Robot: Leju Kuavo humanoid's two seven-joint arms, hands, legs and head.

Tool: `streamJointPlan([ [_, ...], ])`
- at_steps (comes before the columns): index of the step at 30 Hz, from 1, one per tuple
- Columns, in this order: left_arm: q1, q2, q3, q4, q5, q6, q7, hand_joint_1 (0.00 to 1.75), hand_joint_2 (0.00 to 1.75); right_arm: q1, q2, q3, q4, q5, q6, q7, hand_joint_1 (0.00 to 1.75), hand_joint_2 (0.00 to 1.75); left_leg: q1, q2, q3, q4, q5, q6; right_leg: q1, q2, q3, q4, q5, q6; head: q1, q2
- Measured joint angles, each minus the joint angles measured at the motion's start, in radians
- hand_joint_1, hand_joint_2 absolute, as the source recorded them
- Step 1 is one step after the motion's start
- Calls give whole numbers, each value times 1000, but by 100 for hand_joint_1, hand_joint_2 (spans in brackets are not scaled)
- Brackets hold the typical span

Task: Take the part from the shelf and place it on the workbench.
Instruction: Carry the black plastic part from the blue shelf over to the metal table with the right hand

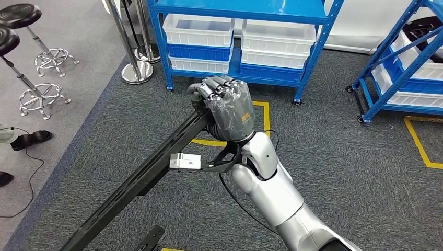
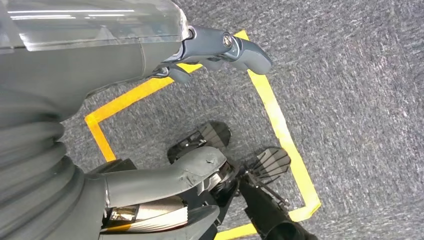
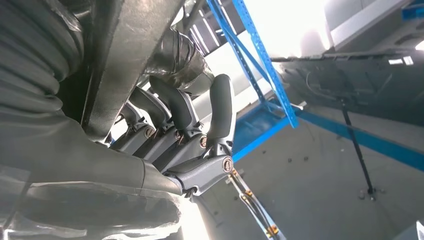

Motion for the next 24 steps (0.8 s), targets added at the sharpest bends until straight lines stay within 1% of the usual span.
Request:
streamJointPlan([
  [1, -3, -2, -1, 0, -2, 4, -1, 0, 175, -2, -7, 1, -1, -3, 4, 2, 175, 175, 0, 1, -8, 0, 10, 6, -2, 2, -21, 56, -43, 3, 0, 0],
  [2, -4, -3, -2, 0, -3, 7, -3, 0, 175, -4, -13, 3, -1, -6, 9, 3, 175, 175, -1, 2, -19, 1, 18, 9, -2, 4, -45, 125, -87, 6, 0, 0],
  [3, -5, -3, -4, 0, -4, 10, -4, 0, 175, -5, -19, 6, -2, -7, 12, 5, 175, 175, -1, 2, -30, 2, 26, 10, -3, 5, -63, 188, -120, 9, 0, 0],
  [4, -6, -3, -5, 0, -4, 12, -4, 0, 175, -5, -26, 10, -2, -7, 14, 7, 175, 175, -2, 2, -40, 4, 33, 9, -3, 6, -68, 225, -137, 10, 0, 0],
  [5, -6, -3, -6, 0, -4, 14, -5, 0, 175, -5, -31, 12, -2, -7, 15, 9, 175, 175, -2, 2, -48, 6, 38, 8, -4, 6, -54, 227, -136, 9, 0, 0],
  [6, -6, -4, -7, 0, -4, 14, -6, 0, 175, -5, -35, 14, -2, -8, 15, 10, 175, 175, -2, 2, -56, 9, 42, 7, -4, 6, -19, 189, -119, 8, 0, 0],
  [7, -6, -4, -7, 0, -5, 15, -6, 0, 175, -6, -38, 15, -4, -9, 16, 11, 175, 175, -2, 2, -61, 12, 44, 5, -4, 6, 29, 125, -96, 5, 0, 0],
  [8, -7, -5, -8, 0, -5, 16, -7, 0, 175, -8, -40, 15, -6, -12, 17, 12, 175, 175, -4, 1, -66, 15, 46, 2, -3, 6, 76, 56, -81, 0, 0, 0],
  [9, -7, -6, -10, 0, -5, 16, -7, 0, 175, -10, -42, 16, -9, -18, 21, 13, 175, 175, -5, 1, -70, 18, 47, -1, -1, 6, 110, 0, -71, -4, 0, 0],
  [10, -9, -6, -11, 0, -5, 17, -7, 0, 175, -12, -43, 17, -12, -24, 26, 14, 175, 175, -6, 1, -74, 21, 49, -6, 2, 7, 127, -32, -69, -8, 0, 0],
  [11, -10, -7, -12, 0, -6, 18, -8, 0, 175, -13, -45, 18, -14, -31, 32, 14, 175, 175, -7, 1, -77, 21, 51, -11, 5, 7, 131, -44, -72, -12, 0, 0],
  [12, -10, -7, -13, 0, -6, 18, -8, 0, 175, -13, -48, 19, -16, -36, 38, 14, 175, 175, -7, 1, -78, 21, 53, -16, 6, 7, 128, -46, -69, -16, 0, 0],
  [13, -11, -7, -14, 0, -6, 18, -8, 0, 175, -13, -50, 21, -17, -39, 41, 14, 175, 175, -6, 1, -80, 21, 54, -21, 5, 7, 128, -49, -65, -22, 0, 0],
  [14, -12, -7, -14, 0, -6, 18, -8, 0, 175, -14, -52, 22, -19, -41, 43, 13, 175, 175, -5, 1, -83, 25, 49, -26, 4, 6, 128, -54, -61, -29, -1, 0],
  [15, -12, -7, -14, 0, -6, 19, -8, 0, 175, -15, -54, 23, -20, -42, 44, 13, 175, 175, -3, 1, -93, 47, 32, -30, 2, 5, 128, -59, -56, -36, -1, 0],
  [16, -12, -7, -14, 0, -6, 19, -8, 0, 175, -16, -54, 24, -21, -42, 44, 13, 175, 175, -2, 0, -111, 89, 4, -32, 0, 4, 128, -63, -51, -43, -1, 0],
  [18, -12, -7, -15, 0, -6, 19, -8, 0, 175, -17, -55, 26, -21, -43, 46, 12, 175, 175, 0, 0, -166, 217, -64, -37, 3, 4, 122, -62, -47, -49, -1, 0],
  [19, -11, -7, -15, 0, -6, 19, -8, 0, 175, -17, -56, 28, -21, -43, 46, 13, 175, 175, 0, 0, -189, 271, -83, -40, 4, 4, 119, -61, -46, -50, -1, 0],
  [20, -10, -7, -15, 0, -6, 19, -8, 0, 175, -16, -57, 29, -21, -43, 47, 13, 175, 175, 0, 0, -200, 298, -86, -41, 4, 4, 116, -58, -46, -51, -1, 0],
  [21, -10, -6, -15, 0, -6, 19, -8, 0, 175, -16, -58, 30, -21, -43, 47, 13, 175, 175, 1, 0, -192, 287, -70, -42, 4, 4, 113, -55, -46, -51, -1, 0],
  [22, -10, -6, -15, 0, -6, 19, -8, 0, 175, -16, -58, 31, -21, -43, 47, 13, 175, 175, 1, 0, -167, 242, -41, -41, 4, 4, 111, -51, -46, -50, -1, 0],
  [23, -11, -6, -15, 0, -6, 19, -8, 0, 175, -16, -59, 31, -21, -43, 47, 13, 175, 175, 1, -2, -131, 174, -10, -40, 4, 5, 110, -48, -46, -49, -1, 0],
  [24, -12, -6, -15, 0, -7, 19, -8, 0, 175, -17, -59, 31, -22, -43, 47, 13, 175, 175, 0, -5, -97, 110, 12, -38, 6, 6, 107, -43, -47, -45, -1, 0],
])
